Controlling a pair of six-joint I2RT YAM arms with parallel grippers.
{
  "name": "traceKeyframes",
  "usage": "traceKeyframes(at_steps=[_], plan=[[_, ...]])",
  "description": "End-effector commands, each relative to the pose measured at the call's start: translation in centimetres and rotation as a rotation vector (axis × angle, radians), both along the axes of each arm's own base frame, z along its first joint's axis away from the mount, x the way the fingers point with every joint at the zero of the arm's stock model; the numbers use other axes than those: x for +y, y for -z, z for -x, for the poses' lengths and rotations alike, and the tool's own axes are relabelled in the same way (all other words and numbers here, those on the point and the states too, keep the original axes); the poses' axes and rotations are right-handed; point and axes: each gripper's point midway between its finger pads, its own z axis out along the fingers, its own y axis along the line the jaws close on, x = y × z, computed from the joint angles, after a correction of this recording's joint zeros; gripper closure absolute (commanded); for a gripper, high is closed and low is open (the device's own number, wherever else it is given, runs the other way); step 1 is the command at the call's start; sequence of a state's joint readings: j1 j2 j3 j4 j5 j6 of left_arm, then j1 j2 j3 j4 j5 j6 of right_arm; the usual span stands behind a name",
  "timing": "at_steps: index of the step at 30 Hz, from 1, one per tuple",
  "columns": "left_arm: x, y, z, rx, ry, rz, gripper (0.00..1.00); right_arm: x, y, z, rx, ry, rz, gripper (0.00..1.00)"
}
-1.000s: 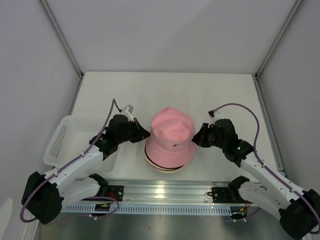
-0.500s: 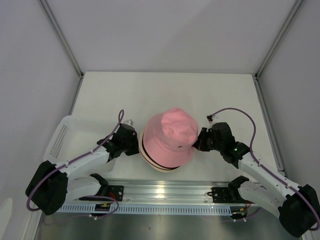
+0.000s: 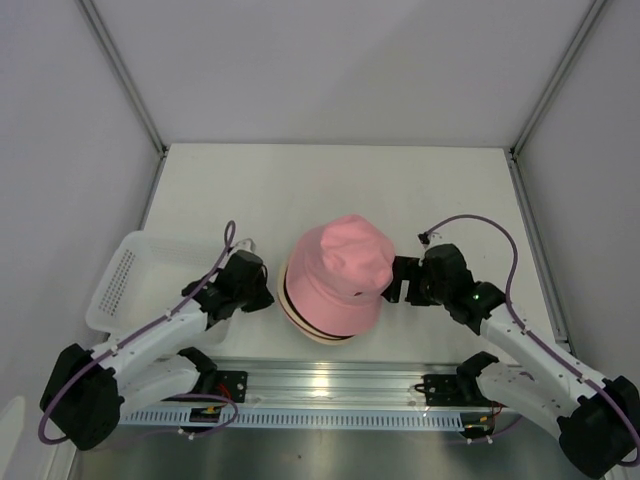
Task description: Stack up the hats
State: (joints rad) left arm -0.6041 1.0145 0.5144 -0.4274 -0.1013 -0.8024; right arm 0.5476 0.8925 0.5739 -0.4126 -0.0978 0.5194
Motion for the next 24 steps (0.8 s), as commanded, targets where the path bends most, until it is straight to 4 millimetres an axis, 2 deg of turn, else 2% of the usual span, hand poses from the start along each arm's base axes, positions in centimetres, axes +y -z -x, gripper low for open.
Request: traceKeyframes(at_steps=[1, 2, 3, 4, 5, 6, 7, 8, 9, 11, 12, 13, 14, 16, 17, 20, 21, 24], plan=[[1.6, -3.4, -1.0, -0.095, -0.051, -0.049, 0.98, -3.0, -0.7, -1.2, -0.021, 0.099, 0.164, 0.07], [2.2, -5.0, -1.2, -0.135, -0.069, -0.054, 0.97, -3.8, -1.7, -1.9, -0.030, 0.139, 0.202, 0.06], [2.6, -5.2, -1.2, -0.136, -0.079, -0.072, 0.96, -4.4, -2.9, -2.3, -0.045, 0.173, 0.219, 0.06], [2.9, -6.4, -1.1, -0.170, -0.089, -0.064, 0.94, -5.0, -3.6, -2.8, -0.038, 0.202, 0.257, 0.06], [3.5, -7.8, -1.6, -0.212, -0.114, -0.075, 0.90, -6.2, -4.2, -2.6, -0.023, 0.228, 0.315, 0.05], [4.0, -8.9, -1.5, -0.232, -0.126, -0.077, 0.87, -7.1, -7.5, -4.3, -0.101, 0.294, 0.338, 0.04], [4.3, -10.3, -1.5, -0.273, -0.136, -0.060, 0.84, -7.5, -8.3, -4.8, -0.108, 0.314, 0.367, 0.03], [4.5, -11.8, -1.7, -0.311, -0.146, -0.049, 0.76, -8.0, -9.4, -5.1, -0.127, 0.337, 0.384, 0.01], [4.5, -13.3, -1.9, -0.348, -0.148, -0.031, 0.72, -8.3, -11.4, -6.0, -0.174, 0.367, 0.381, 0.01], [4.0, -16.0, -2.0, -0.429, -0.122, 0.030, 0.61, -7.8, -12.9, -7.2, -0.238, 0.367, 0.352, 0.01], [2.6, -16.8, -1.6, -0.444, -0.054, 0.092, 0.59, -7.1, -13.1, -7.5, -0.246, 0.347, 0.320, 0.00], [1.3, -18.6, -2.0, -0.500, -0.014, 0.159, 0.59, -6.3, -13.6, -8.1, -0.265, 0.341, 0.275, 0.00], [0.4, -19.2, -1.8, -0.513, 0.026, 0.197, 0.58, -5.5, -13.3, -8.4, -0.255, 0.320, 0.249, 0.00], [-2.2, -20.1, -1.3, -0.514, 0.135, 0.291, 0.58, -3.5, -13.2, -8.6, -0.234, 0.265, 0.174, 0.00], [-2.8, -20.1, -1.3, -0.507, 0.156, 0.304, 0.57, -2.8, -13.0, -8.7, -0.222, 0.250, 0.148, 0.00], [-4.7, -18.1, -1.1, -0.431, 0.235, 0.296, 0.60, -0.7, -12.7, -8.9, -0.202, 0.194, 0.083, 0.00], [-5.1, -16.8, -1.3, -0.392, 0.249, 0.272, 0.61, -0.1, -12.6, -8.9, -0.197, 0.171, 0.065, 0.01], [-5.6, -14.2, -1.2, -0.303, 0.272, 0.220, 0.65, 0.8, -13.4, -9.2, -0.224, 0.151, 0.042, 0.00]])
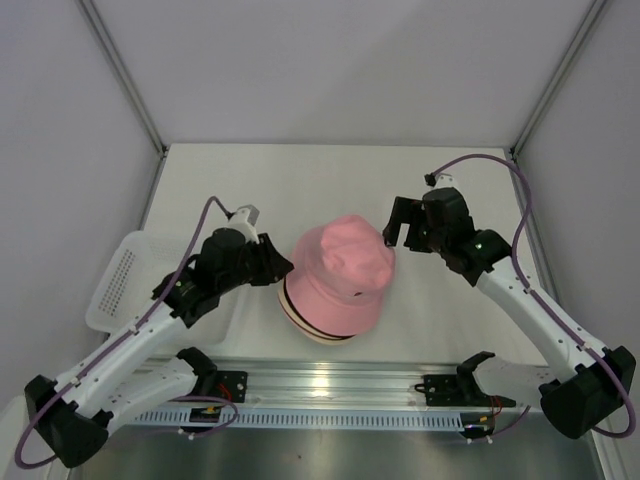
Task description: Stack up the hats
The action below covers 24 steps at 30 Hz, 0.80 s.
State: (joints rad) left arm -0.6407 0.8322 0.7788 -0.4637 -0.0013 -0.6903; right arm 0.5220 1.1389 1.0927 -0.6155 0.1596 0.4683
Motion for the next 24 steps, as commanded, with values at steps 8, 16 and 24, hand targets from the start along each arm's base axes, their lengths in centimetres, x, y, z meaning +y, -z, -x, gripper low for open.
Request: traceKeyframes(at_steps=[8, 16, 24], plan=[[-2.0, 4.9, 1.7, 0.118, 0.152, -0.052, 0.69, 3.5, -3.7, -0.9, -0.099, -0.095, -0.145, 0.01], [-3.1, 7.8, 1.4, 0.180, 0.174, -0.098, 0.71, 6.1, -2.6, 0.4, -0.046, -0.166, -0.222, 0.00], [-3.2, 8.8, 0.1, 0.198, 0.139, -0.147, 0.72, 5.6, -3.0, 2.2, -0.067, -0.166, -0.253, 0.00]])
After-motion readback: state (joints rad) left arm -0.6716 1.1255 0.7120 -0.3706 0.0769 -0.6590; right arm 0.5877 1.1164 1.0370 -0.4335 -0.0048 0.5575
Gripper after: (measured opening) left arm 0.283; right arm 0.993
